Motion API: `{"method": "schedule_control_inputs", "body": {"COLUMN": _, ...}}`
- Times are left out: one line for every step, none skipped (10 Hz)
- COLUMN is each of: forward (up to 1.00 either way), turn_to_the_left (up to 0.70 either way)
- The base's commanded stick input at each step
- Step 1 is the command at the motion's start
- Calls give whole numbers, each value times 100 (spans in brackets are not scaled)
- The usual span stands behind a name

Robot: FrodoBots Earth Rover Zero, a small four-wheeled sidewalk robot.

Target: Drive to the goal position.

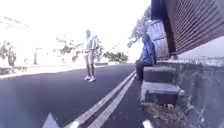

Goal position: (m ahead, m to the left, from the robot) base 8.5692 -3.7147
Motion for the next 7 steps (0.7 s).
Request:
{"method": "schedule_control_inputs", "body": {"forward": 0, "turn_to_the_left": 70}}
{"method": "schedule_control_inputs", "body": {"forward": 0, "turn_to_the_left": 70}}
{"method": "schedule_control_inputs", "body": {"forward": 0, "turn_to_the_left": 70}}
{"method": "schedule_control_inputs", "body": {"forward": 0, "turn_to_the_left": 70}}
{"method": "schedule_control_inputs", "body": {"forward": 0, "turn_to_the_left": 70}}
{"method": "schedule_control_inputs", "body": {"forward": 0, "turn_to_the_left": 70}}
{"method": "schedule_control_inputs", "body": {"forward": 0, "turn_to_the_left": 70}}
